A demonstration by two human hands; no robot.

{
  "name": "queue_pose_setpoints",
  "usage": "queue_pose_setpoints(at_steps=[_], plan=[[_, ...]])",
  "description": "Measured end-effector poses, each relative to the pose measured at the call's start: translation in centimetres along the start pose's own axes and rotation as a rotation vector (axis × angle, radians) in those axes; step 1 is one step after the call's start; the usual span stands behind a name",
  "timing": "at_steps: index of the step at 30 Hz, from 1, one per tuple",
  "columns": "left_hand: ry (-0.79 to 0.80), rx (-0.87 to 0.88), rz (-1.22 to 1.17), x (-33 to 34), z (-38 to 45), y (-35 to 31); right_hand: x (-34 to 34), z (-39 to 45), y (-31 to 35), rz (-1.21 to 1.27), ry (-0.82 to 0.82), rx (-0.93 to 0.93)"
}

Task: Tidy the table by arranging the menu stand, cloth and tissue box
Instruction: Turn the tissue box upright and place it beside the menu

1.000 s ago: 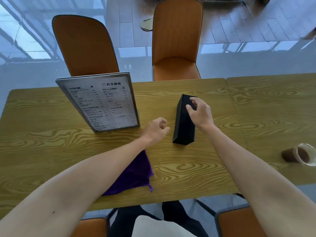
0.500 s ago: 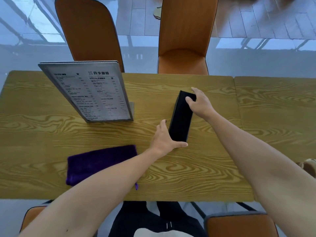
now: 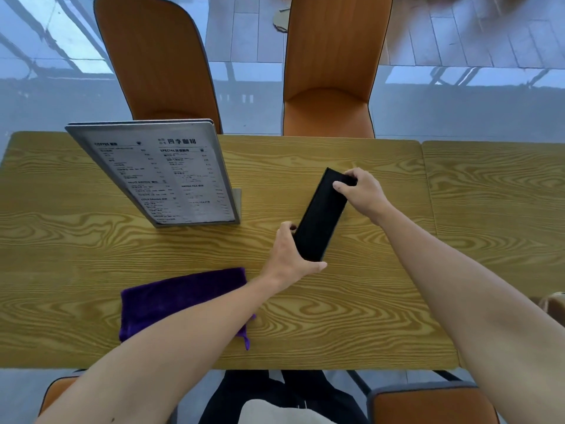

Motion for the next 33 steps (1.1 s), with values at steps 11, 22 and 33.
queue_pose_setpoints(at_steps=[11, 22, 33], plan=[[-0.235, -0.084, -0.331, -8.2, 1.8, 1.1, -0.8, -0.8, 0.4, 0.231, -0.101, 0.152], [-0.235, -0.230, -0.446, -8.4, 4.0, 2.7, 1.1, -3.2, -4.0, 0.340, -0.022, 0.273], [-0.191, -0.313, -0.348, -7.6, 5.8, 4.3, 2.3, -3.9, -4.3, 0.393, -0.014, 0.237]])
Point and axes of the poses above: each hand's wrist, its own z-axis towards the middle knuckle, its own x-axis out of the palm, y = z × x, the point moved 8 cm from there along z, towards the middle knuckle, and after that the axes turned 2 degrees about -y, right-handed, at the moved point
